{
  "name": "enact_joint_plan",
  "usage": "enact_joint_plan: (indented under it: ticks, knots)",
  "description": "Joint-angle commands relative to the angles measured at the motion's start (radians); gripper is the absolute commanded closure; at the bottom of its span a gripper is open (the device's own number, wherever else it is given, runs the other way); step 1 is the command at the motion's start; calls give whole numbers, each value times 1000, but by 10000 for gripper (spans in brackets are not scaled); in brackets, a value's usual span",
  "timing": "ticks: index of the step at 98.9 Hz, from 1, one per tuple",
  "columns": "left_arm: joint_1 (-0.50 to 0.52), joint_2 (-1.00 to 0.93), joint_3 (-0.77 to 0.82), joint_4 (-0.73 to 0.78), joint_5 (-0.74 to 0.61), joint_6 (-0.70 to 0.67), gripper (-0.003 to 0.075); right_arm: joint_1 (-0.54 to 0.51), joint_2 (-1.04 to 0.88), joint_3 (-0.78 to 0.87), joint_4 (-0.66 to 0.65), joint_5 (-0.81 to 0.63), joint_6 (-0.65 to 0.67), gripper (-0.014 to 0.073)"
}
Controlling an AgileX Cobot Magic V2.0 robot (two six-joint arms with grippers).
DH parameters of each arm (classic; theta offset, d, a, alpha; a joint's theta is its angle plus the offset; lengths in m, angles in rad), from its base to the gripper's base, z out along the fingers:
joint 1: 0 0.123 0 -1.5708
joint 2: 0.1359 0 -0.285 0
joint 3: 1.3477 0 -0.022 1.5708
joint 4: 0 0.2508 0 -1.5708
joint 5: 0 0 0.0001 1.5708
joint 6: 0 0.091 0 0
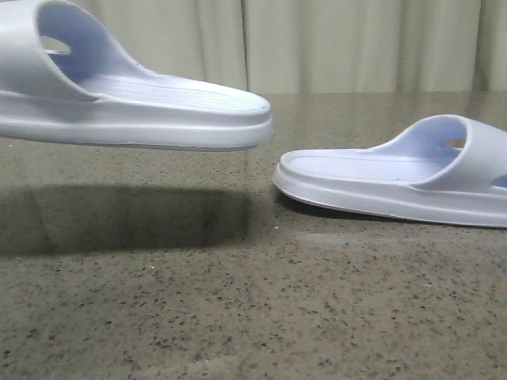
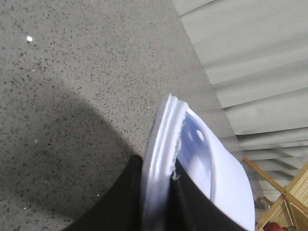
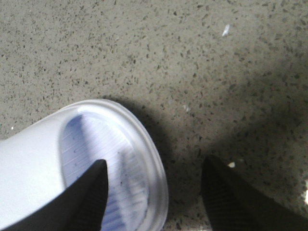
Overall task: Insert blue slippers together front up
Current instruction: 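Lower the right gripper onto the heel rim of the other slipper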
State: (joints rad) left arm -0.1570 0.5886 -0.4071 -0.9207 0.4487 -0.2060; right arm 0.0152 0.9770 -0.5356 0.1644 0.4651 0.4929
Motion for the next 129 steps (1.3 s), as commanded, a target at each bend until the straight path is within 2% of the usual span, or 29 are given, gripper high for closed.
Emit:
enact_joint_plan:
  ticks: [1, 86, 110, 129]
  knots:
    - [-8, -1, -39, -32, -38, 1, 704, -8, 6, -24, 8, -67, 0, 225]
    - [-8, -1, -39, -32, -37, 1, 704, -6, 58, -24, 49, -96, -21, 227]
    - [-8, -1, -39, -32, -37, 1, 704, -6, 58, -24, 49, -96, -31, 328]
    - [-8, -1, -39, -32, -37, 1, 704, -6, 58, -24, 49, -96, -30, 335]
